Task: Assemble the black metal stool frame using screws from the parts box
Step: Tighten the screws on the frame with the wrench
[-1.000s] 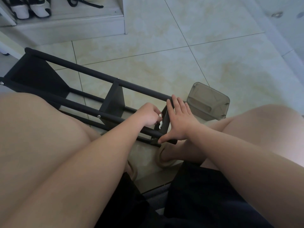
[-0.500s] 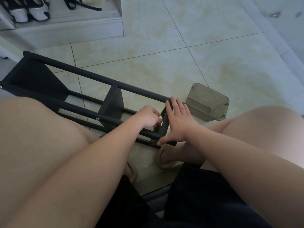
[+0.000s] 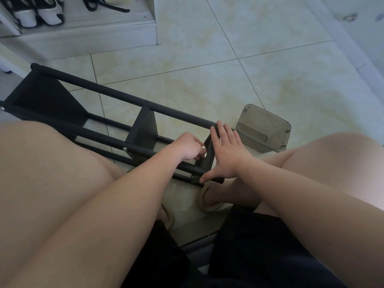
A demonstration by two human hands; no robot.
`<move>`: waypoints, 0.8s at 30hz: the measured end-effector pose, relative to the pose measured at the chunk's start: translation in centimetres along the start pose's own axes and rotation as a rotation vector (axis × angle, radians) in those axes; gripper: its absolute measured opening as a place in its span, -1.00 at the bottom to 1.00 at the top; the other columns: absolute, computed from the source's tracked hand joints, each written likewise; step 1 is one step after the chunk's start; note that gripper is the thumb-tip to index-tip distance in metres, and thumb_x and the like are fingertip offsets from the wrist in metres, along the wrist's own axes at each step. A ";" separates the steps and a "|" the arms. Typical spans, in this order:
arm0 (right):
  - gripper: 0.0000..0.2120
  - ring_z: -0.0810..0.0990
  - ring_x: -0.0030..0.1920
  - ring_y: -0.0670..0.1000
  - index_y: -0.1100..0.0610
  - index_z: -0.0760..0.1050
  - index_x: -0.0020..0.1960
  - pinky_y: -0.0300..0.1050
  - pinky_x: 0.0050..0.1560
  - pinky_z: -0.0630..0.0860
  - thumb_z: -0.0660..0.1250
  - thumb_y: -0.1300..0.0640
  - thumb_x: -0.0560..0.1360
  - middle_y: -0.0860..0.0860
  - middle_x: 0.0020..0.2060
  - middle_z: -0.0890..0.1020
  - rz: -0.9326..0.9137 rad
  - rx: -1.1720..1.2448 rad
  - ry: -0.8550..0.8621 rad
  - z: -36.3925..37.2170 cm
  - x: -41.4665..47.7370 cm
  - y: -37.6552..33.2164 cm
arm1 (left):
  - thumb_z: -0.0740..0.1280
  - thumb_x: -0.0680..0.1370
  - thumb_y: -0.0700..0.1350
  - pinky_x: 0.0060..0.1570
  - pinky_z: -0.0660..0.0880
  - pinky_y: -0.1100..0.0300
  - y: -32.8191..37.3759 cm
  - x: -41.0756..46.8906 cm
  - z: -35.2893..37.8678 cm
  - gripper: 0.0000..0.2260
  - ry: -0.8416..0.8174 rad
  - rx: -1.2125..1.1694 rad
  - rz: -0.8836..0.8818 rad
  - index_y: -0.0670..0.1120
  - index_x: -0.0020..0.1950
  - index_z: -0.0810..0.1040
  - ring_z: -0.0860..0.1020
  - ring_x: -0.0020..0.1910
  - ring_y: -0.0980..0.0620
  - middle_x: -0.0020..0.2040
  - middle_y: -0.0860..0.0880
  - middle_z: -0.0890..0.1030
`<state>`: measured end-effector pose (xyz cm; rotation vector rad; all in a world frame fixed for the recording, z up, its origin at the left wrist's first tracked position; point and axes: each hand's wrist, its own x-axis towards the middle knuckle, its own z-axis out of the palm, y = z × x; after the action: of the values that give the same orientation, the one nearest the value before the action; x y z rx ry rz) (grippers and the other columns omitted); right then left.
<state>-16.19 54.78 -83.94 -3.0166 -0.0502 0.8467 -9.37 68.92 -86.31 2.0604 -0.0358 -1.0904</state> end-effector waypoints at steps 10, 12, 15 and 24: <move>0.54 -0.43 0.57 0.20 0.19 -0.41 0.60 0.16 0.58 -0.30 0.31 -0.67 0.09 0.18 0.57 -0.41 -0.003 0.001 0.005 0.1 0.0 -0.1 | 0.32 0.53 -0.09 0.21 0.56 -0.11 0.3 -0.4 -0.3 -0.83 -0.057 0.052 -0.099 -0.05 -0.20 0.68 0.65 0.08 -0.12 -0.09 -0.04 0.74; 0.54 -0.43 0.57 0.20 0.18 -0.42 0.60 0.16 0.58 -0.31 0.31 -0.68 0.09 0.17 0.56 -0.42 -0.003 0.003 0.005 0.2 0.0 -0.1 | 0.30 0.55 -0.11 0.23 0.54 -0.10 0.5 -0.4 -0.4 -0.81 -0.079 0.071 -0.109 -0.06 -0.18 0.68 0.65 0.08 -0.09 -0.08 -0.02 0.74; 0.54 -0.44 0.57 0.19 0.18 -0.43 0.59 0.17 0.58 -0.31 0.31 -0.68 0.08 0.17 0.56 -0.43 -0.002 0.007 0.001 0.2 0.0 -0.1 | 0.26 0.58 -0.15 0.25 0.52 -0.05 0.7 -0.6 -0.5 -0.79 -0.118 0.102 -0.113 -0.07 -0.14 0.67 0.66 0.08 -0.02 -0.07 0.02 0.74; 0.54 -0.44 0.57 0.19 0.18 -0.42 0.60 0.18 0.58 -0.30 0.31 -0.68 0.08 0.17 0.56 -0.42 0.002 0.009 0.008 0.4 -0.1 -0.3 | 0.19 0.65 -0.16 0.33 0.46 -0.08 1.2 -1.2 -0.9 -0.77 -0.176 0.250 -0.083 -0.08 -0.04 0.64 0.62 0.18 -0.05 0.08 -0.05 0.72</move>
<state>-16.48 55.04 -84.21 -3.0118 -0.0438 0.8327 -9.14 69.09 -84.38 2.1941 -0.1846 -1.3758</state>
